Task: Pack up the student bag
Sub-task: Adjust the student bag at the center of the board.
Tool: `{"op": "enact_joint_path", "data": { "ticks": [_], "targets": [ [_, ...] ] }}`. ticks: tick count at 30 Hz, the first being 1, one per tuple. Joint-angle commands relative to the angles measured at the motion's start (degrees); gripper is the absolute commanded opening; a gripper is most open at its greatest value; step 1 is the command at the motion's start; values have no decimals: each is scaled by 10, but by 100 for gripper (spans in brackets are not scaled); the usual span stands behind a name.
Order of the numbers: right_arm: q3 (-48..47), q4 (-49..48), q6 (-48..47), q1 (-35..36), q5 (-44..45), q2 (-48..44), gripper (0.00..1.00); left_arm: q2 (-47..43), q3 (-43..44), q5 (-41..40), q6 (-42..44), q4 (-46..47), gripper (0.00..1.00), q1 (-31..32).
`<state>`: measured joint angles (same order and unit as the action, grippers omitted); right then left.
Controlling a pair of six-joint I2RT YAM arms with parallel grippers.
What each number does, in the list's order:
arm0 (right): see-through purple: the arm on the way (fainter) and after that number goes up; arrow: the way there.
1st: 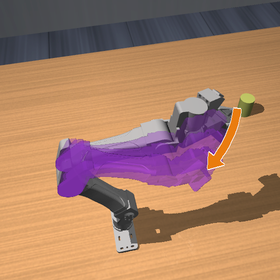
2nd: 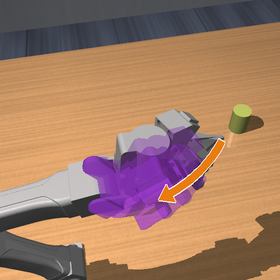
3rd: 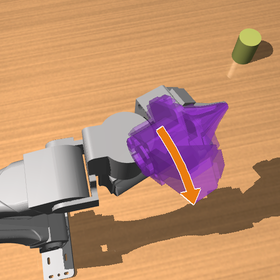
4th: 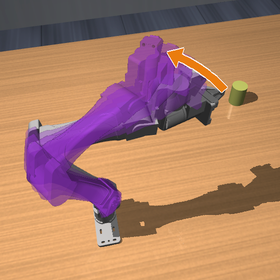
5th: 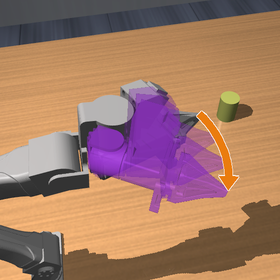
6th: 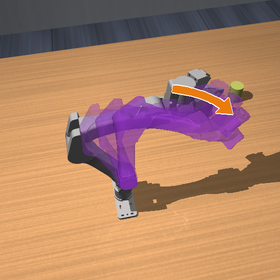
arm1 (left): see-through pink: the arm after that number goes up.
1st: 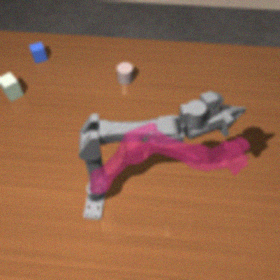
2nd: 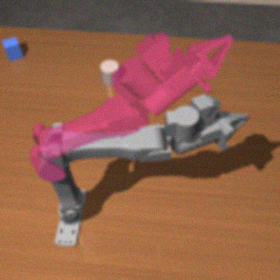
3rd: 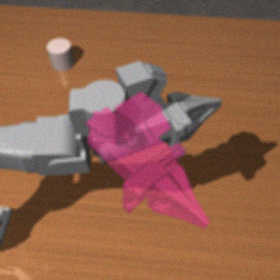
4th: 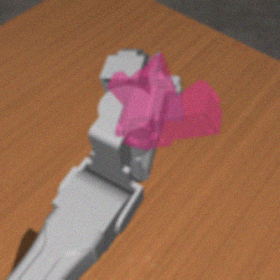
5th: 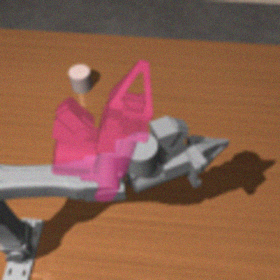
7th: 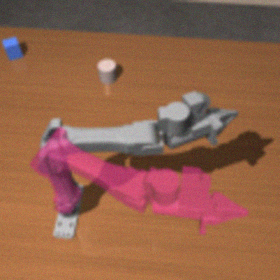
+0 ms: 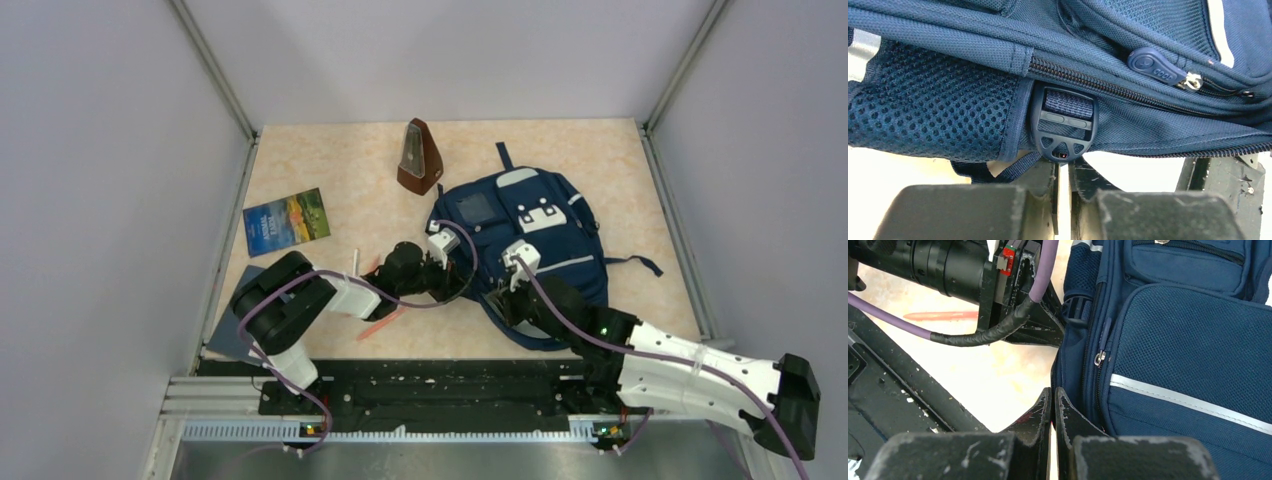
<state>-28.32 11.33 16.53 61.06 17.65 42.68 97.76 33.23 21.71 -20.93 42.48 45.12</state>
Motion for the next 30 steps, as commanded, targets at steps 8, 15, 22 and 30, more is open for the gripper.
{"op": "enact_joint_path", "data": {
  "ticks": [8,15,22,30],
  "targets": [
    [-2,-60,4,1,33,64,0,-16,-1,2,15,19,0,10],
    [-26,-20,-6,9,36,156,17,-25,-20,0,11,14,0,14],
    [-19,-12,-9,21,36,165,53,-33,-23,-1,13,-1,0,14],
    [-18,-5,29,35,85,191,60,-55,-25,20,15,-23,0,14]
  ]
}}
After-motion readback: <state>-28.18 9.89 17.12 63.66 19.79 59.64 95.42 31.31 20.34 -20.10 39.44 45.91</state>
